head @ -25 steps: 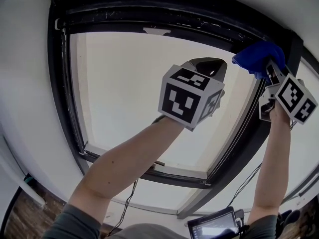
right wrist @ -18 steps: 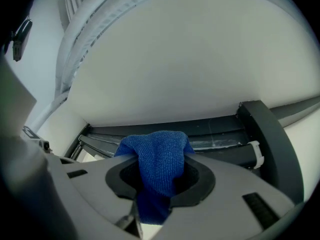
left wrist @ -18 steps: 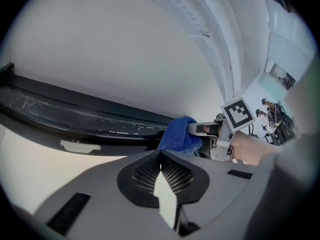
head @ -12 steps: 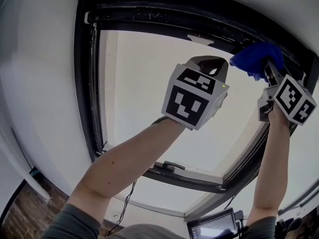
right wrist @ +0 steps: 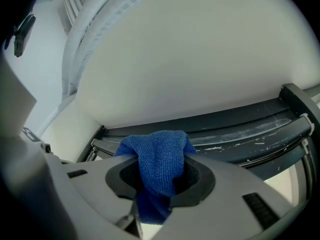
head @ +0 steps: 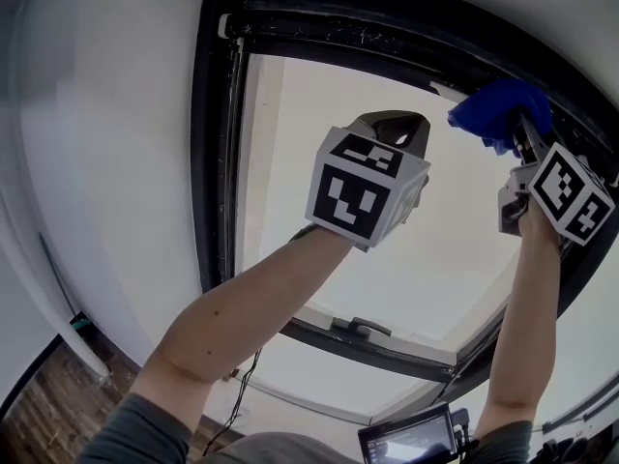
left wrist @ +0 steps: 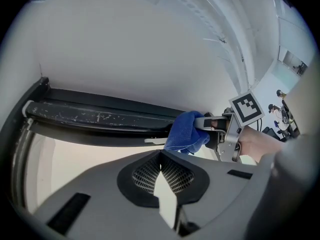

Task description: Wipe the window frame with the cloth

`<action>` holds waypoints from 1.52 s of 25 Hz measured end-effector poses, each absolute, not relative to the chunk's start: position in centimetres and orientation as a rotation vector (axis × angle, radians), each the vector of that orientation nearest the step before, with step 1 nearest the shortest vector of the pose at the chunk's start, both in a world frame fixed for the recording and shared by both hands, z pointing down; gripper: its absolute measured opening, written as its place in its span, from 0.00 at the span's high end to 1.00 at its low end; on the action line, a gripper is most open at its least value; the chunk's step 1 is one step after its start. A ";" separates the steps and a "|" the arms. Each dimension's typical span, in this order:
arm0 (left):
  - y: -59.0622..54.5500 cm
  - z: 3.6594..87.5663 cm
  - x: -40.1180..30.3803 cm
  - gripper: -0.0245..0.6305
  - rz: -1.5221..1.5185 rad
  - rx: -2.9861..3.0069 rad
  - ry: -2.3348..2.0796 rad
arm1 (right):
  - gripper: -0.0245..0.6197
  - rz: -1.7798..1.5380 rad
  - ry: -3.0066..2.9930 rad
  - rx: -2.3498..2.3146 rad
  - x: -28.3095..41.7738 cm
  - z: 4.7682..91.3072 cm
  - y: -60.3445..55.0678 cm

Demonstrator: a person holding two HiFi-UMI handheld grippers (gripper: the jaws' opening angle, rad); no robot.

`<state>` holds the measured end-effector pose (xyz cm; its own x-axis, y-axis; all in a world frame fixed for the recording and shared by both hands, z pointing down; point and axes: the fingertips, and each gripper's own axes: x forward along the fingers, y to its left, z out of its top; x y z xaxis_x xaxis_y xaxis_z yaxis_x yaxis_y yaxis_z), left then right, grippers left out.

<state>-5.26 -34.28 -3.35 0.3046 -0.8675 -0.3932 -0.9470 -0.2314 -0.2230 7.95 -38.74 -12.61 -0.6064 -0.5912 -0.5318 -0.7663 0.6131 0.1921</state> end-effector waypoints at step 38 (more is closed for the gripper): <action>-22.6 -2.3 -34.7 0.95 0.217 -1.877 1.975 | 0.77 0.542 2.655 -0.699 -28.8 -11.6 -31.0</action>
<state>-34.65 -22.56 -2.27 -0.0137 -0.9201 -0.3914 -0.9831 0.0838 -0.1625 -28.81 -31.02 -11.64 -0.8207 -0.3949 -0.4128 -0.5251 0.8061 0.2728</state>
